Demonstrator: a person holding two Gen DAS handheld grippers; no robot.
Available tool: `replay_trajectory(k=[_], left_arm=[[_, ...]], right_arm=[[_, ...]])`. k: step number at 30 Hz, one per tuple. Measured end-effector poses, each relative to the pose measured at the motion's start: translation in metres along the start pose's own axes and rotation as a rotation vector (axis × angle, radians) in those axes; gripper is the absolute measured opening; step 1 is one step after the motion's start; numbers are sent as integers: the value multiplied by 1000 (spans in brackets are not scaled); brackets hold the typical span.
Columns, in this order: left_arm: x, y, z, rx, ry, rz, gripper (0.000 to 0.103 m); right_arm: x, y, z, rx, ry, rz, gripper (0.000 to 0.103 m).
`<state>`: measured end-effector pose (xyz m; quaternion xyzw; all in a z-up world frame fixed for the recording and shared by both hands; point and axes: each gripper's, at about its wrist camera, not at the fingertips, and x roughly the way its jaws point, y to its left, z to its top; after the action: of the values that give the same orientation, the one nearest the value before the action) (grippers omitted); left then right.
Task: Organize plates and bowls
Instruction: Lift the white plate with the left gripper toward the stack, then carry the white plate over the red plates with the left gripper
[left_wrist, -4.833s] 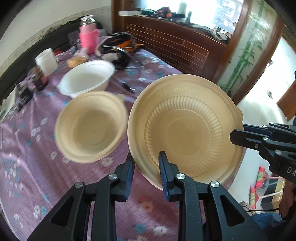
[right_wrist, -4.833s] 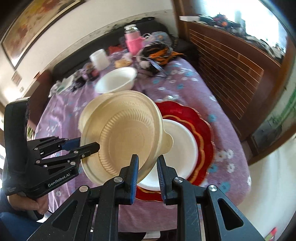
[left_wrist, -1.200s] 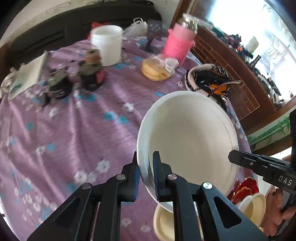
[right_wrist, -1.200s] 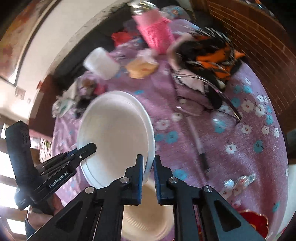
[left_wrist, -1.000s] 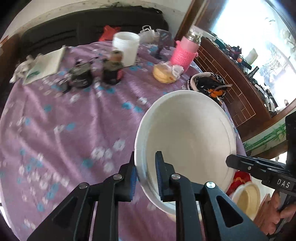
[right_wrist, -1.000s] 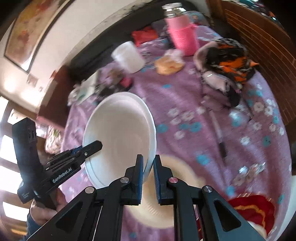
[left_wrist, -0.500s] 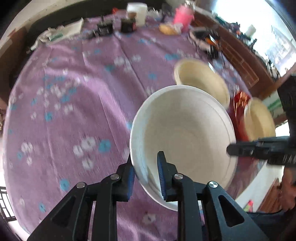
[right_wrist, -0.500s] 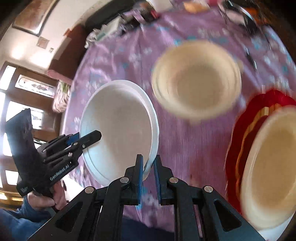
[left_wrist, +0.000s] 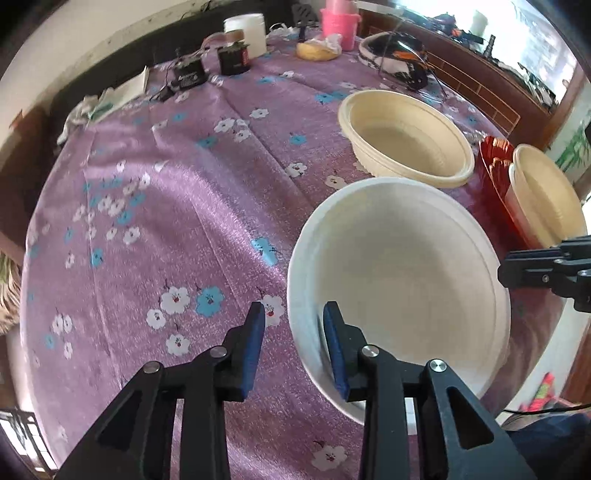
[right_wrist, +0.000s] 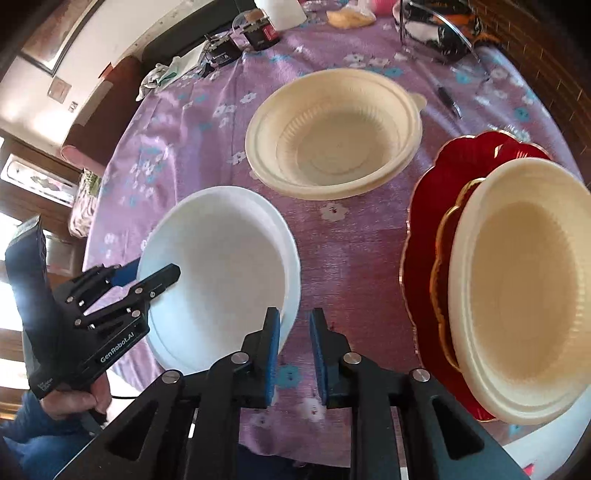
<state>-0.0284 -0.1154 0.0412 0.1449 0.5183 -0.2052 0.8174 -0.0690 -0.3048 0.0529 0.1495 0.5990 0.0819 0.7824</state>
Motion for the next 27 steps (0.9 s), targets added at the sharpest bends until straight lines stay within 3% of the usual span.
replay_trajectory(k=[5, 6, 18, 27], left_arm=[[-9, -19, -1, 91, -50, 44, 22], [-12, -21, 0, 103, -63, 57, 22], [-51, -31, 20, 141, -170, 73, 22], [-61, -40, 24, 183, -207, 78, 22]], right_arm=[[2, 13, -8, -66, -19, -55, 16], [2, 15, -9, -69, -23, -49, 12], [-38, 20, -10, -79, -137, -71, 12], [-59, 17, -16, -51, -195, -75, 12]])
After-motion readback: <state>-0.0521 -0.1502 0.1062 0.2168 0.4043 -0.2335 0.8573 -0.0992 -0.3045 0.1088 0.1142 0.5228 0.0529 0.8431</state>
